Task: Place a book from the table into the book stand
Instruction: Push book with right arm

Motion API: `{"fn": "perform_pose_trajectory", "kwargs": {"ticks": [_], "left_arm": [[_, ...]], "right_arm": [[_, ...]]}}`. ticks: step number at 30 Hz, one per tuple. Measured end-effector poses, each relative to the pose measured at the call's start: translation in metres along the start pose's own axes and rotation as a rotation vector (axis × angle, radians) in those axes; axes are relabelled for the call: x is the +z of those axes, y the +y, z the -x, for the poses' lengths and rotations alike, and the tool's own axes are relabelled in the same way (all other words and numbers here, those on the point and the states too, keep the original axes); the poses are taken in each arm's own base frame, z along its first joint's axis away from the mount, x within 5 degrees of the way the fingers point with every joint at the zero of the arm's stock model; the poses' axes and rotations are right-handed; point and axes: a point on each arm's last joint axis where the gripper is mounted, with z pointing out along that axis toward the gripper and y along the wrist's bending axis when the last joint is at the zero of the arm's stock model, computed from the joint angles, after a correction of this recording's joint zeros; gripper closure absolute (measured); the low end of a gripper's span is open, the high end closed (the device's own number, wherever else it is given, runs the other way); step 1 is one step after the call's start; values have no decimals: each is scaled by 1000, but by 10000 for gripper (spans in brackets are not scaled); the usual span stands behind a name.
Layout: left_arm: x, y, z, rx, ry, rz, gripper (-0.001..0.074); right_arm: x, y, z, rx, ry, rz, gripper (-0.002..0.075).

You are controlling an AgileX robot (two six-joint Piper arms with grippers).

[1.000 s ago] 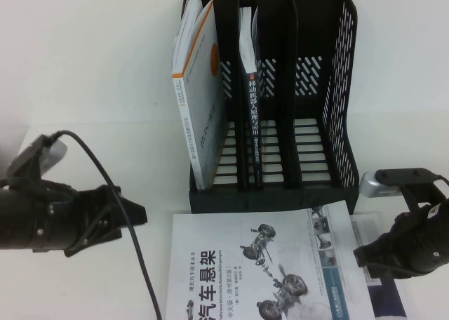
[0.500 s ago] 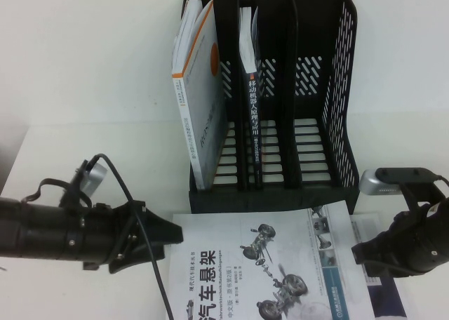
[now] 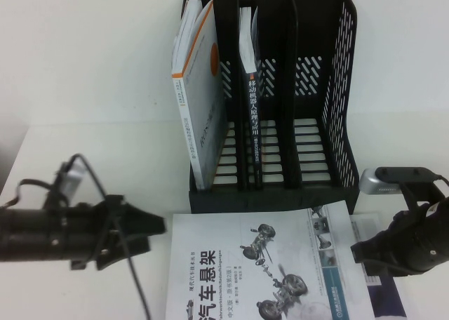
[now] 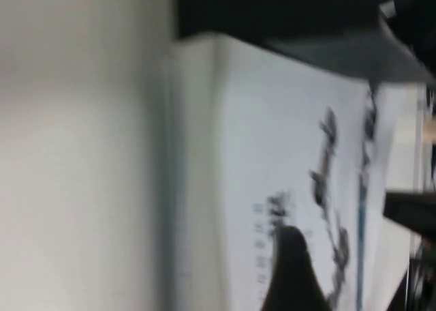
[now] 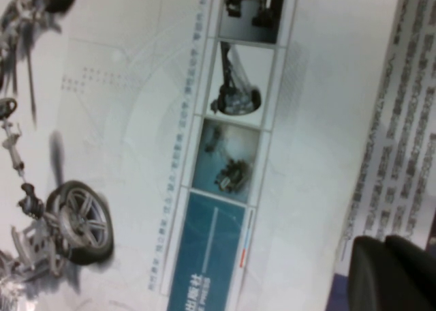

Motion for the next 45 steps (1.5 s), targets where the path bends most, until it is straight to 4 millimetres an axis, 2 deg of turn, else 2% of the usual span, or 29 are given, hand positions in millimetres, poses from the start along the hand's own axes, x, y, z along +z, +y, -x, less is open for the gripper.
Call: {"fn": "perform_pose_trajectory", "kwargs": {"ticks": [5,11,13,17,22,27,34,45], "left_arm": [[-18,21,-5,-75,-49,-10,330],[-18,25,-15,-92,-44,-40,328],[-18,26,-16,-96,-43,-37,313],[-17,27,-15,-105,-51,-33,236],[-11,38,-15,-140,-32,-20,192],[1,60,-16,-204,1,0,185],[17,76,-19,-267,27,-125,184],[31,74,-24,-263,59,-226,183]], "right_arm": [[15,-3,-2,30,50,-1,727],[23,-1,-1,44,67,7,727],[25,1,-1,19,64,9,727],[29,9,-1,-18,44,19,727],[32,14,2,-5,21,29,727],[32,14,2,-3,22,32,727],[32,15,5,-10,20,40,727],[41,30,19,-36,51,77,727]]}}
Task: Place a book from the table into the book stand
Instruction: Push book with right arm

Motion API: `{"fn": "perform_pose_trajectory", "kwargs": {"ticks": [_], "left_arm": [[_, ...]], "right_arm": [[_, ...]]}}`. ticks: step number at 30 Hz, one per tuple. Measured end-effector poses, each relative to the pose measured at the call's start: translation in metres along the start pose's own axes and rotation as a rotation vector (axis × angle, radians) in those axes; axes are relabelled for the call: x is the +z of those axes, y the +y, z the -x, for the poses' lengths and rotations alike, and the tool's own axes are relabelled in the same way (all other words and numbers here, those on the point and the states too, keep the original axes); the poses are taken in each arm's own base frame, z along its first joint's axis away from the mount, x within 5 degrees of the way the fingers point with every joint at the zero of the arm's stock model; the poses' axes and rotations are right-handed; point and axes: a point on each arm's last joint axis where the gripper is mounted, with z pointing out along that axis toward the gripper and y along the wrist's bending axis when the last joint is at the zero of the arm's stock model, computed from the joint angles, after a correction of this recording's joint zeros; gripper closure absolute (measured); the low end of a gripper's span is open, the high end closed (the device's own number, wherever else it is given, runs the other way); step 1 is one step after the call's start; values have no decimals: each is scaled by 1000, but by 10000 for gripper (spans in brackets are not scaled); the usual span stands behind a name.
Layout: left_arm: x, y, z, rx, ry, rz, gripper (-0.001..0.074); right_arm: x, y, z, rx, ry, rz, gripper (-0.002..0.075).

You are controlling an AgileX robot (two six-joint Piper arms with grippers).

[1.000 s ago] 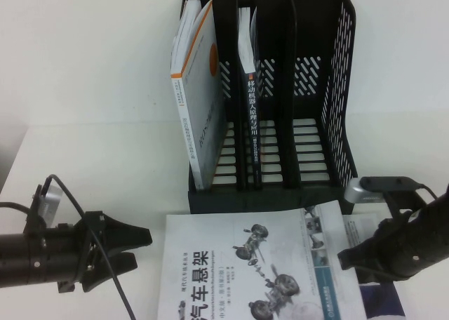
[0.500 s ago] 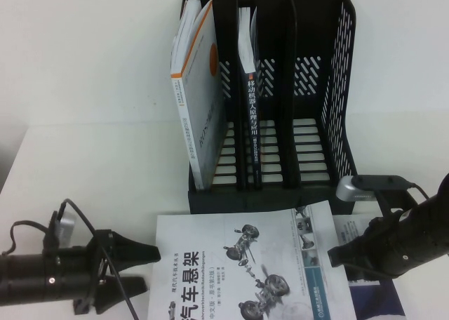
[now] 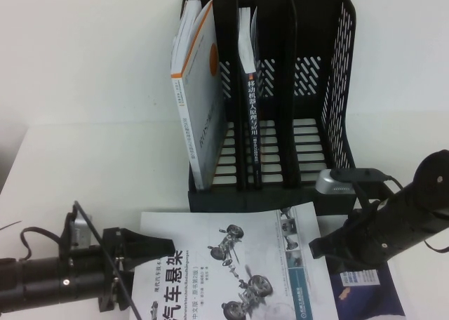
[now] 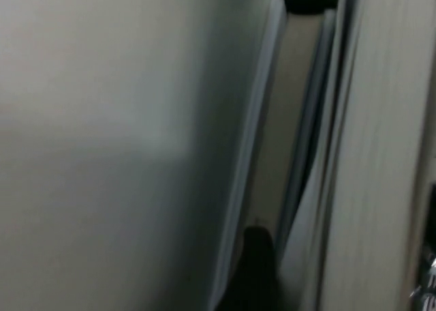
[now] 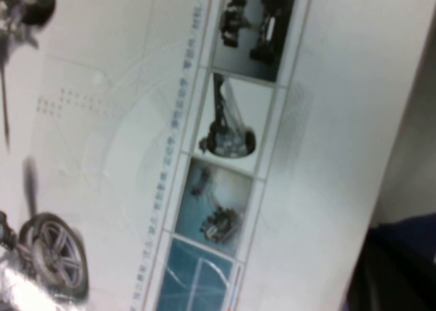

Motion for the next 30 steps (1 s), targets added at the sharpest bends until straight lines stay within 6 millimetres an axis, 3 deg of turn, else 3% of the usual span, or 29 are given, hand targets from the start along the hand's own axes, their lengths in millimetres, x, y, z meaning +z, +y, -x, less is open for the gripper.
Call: {"fn": "perform_pose_trajectory", "kwargs": {"ticks": [8,19,30], "left_arm": [[11,-2,-9,52,66,12,211],[11,-1,-10,68,93,19,548],[10,-5,-10,19,86,38,609]], "right_arm": [[7,2,3,-10,21,6,727],[7,2,3,-18,25,2,726],[7,1,3,-36,35,-12,726]]}}
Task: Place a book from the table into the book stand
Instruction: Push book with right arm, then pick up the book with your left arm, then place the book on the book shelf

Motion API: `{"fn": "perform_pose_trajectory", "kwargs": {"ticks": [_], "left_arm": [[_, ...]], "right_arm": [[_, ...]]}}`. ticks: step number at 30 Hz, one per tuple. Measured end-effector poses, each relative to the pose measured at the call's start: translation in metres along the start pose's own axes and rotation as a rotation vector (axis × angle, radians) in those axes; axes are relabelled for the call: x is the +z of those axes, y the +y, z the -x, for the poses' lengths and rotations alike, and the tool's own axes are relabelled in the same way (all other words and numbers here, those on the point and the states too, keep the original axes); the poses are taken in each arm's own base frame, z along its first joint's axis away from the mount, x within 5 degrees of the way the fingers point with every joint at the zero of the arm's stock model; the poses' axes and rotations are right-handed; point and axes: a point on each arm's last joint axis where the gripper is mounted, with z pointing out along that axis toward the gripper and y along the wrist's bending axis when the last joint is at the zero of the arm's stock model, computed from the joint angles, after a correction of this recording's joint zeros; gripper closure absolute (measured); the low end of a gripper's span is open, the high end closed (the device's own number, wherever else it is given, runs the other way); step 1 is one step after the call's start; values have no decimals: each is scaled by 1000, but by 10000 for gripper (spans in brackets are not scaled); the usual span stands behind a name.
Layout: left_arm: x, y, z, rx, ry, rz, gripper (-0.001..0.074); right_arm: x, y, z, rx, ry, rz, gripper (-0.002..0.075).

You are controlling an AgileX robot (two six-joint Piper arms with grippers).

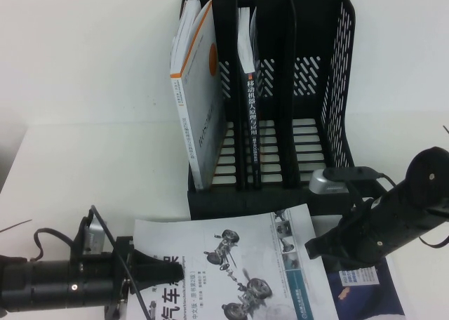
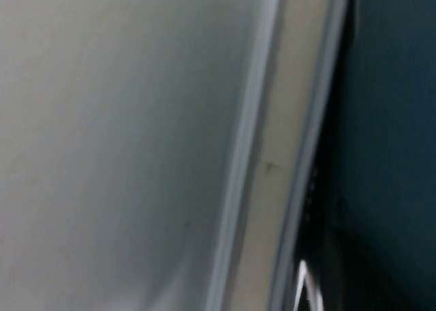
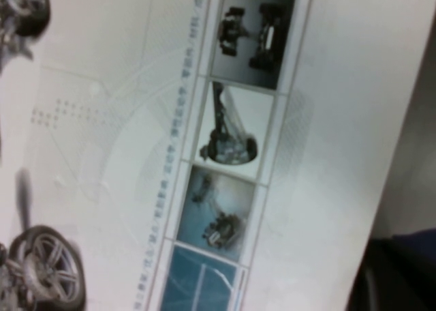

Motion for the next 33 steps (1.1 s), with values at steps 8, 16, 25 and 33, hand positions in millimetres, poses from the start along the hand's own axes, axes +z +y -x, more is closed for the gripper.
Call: {"fn": "perform_pose_trajectory", "kwargs": {"ticks": [8,16,25,33], "left_arm": [[-9,-30,-4,84,-40,33,611],[-28,-75,-22,226,-84,53,612],[-52,-128,-54,409,-136,62,612],[-87,-225,-90,673,-228,-10,613]], "right_arm": [[-2,0,0,-22,0,-9,726],[-14,4,-2,-65,-17,-22,726],[-53,8,-8,-115,-42,-83,727],[-96,15,-16,-138,-103,-125,726]]}}
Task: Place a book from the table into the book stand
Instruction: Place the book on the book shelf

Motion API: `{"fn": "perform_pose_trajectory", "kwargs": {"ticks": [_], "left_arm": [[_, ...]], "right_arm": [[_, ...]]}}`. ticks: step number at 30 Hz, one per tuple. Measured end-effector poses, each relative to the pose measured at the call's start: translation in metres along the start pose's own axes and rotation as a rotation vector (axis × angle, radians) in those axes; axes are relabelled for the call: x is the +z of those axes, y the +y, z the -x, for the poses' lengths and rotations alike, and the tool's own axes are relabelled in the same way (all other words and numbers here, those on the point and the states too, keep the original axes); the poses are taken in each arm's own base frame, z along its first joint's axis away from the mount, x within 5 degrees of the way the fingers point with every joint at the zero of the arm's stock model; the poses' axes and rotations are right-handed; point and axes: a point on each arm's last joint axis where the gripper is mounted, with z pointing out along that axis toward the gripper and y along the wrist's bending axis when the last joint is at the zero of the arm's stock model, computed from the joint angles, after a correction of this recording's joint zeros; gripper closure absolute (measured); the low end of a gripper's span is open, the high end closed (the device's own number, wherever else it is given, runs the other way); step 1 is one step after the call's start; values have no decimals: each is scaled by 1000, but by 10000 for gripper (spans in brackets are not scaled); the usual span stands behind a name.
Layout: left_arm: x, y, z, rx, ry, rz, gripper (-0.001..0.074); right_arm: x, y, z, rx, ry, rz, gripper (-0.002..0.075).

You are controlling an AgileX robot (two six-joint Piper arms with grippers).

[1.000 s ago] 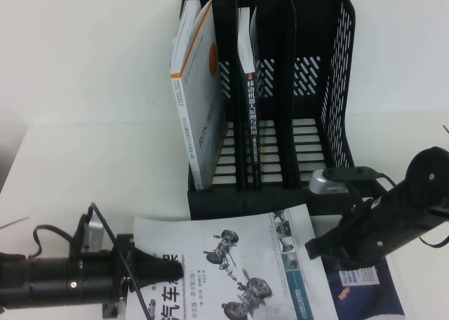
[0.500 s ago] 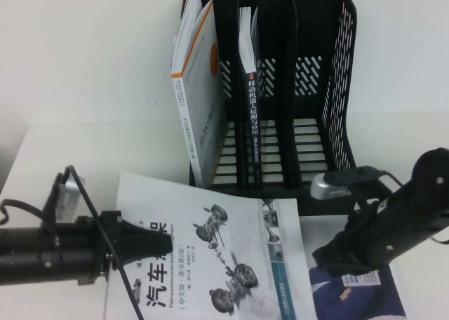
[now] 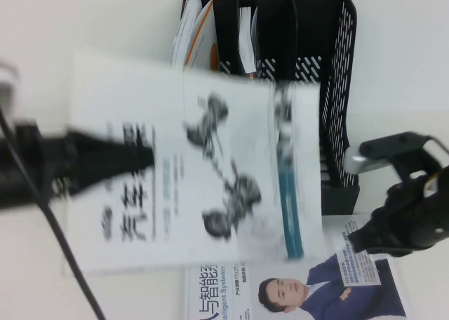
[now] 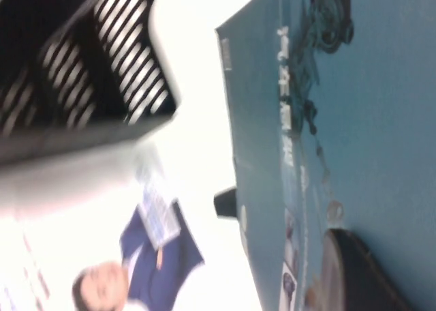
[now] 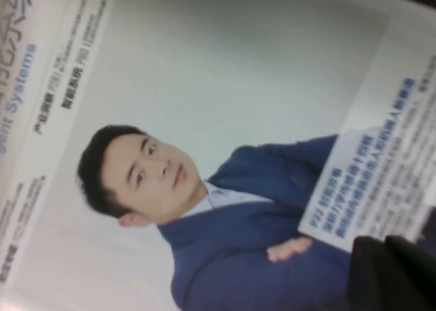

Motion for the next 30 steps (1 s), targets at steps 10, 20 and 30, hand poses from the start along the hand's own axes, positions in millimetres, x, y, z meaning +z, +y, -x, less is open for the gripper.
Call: {"fn": "perform_pose_trajectory", "kwargs": {"ticks": [10,20,30], "left_arm": [[8,-93,60,247,-9,137,613],[122,-79,115,217,126,390,613],[174,-71,149,120,77,513,614]], "right_arm": [[-73,-10,-18,84,-134,-188,727],[-121,-23,-38,181,-269,-375,727],[-128,-24,-44,214,-274,-386,727]]}}
